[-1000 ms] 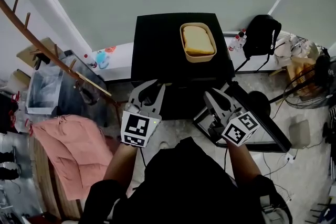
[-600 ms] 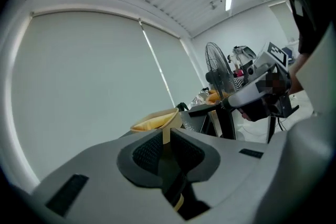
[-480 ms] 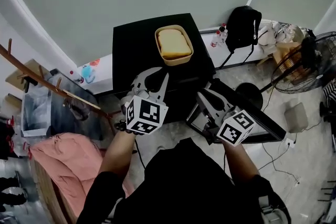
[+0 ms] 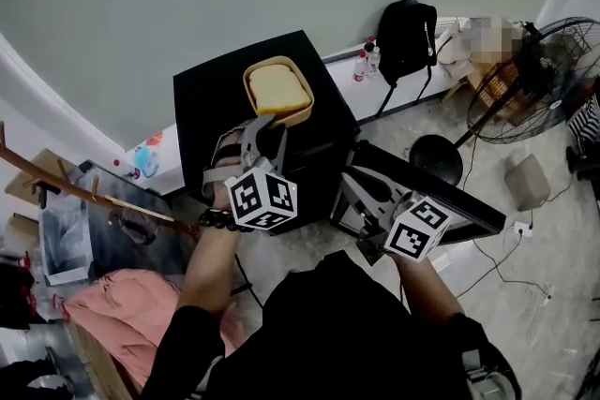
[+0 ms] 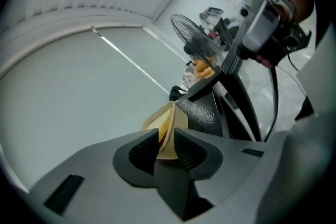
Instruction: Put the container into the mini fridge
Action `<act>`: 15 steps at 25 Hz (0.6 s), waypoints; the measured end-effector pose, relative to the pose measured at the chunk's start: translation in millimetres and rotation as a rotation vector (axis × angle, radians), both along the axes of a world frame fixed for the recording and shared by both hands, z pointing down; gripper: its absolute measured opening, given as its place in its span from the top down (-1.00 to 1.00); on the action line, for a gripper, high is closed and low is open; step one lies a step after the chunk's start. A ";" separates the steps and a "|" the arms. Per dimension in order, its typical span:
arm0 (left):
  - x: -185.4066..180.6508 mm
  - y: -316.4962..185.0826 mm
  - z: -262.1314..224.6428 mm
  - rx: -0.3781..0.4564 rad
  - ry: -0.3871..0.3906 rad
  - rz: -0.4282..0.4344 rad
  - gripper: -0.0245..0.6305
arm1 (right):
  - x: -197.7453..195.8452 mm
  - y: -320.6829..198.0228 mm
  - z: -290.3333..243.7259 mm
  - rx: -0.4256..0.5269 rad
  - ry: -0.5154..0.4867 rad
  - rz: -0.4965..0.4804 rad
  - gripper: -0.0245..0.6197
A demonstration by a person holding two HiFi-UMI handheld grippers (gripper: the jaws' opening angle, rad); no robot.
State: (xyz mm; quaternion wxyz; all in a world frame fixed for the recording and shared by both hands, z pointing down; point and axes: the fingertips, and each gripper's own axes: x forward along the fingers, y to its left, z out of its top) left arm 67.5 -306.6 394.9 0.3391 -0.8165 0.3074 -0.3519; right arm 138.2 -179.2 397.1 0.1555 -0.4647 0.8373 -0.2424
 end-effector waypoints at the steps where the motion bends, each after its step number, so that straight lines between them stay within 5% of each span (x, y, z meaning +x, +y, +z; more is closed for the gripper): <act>1: 0.8 -1.4 3.8 0.012 -0.040 0.002 0.62 | 0.9 0.6 1.5 -0.002 -0.003 0.005 0.70; 15: 5.6 2.5 4.0 -0.036 -0.131 0.036 0.78 | 3.6 -1.8 15.8 -0.047 -0.012 0.004 0.70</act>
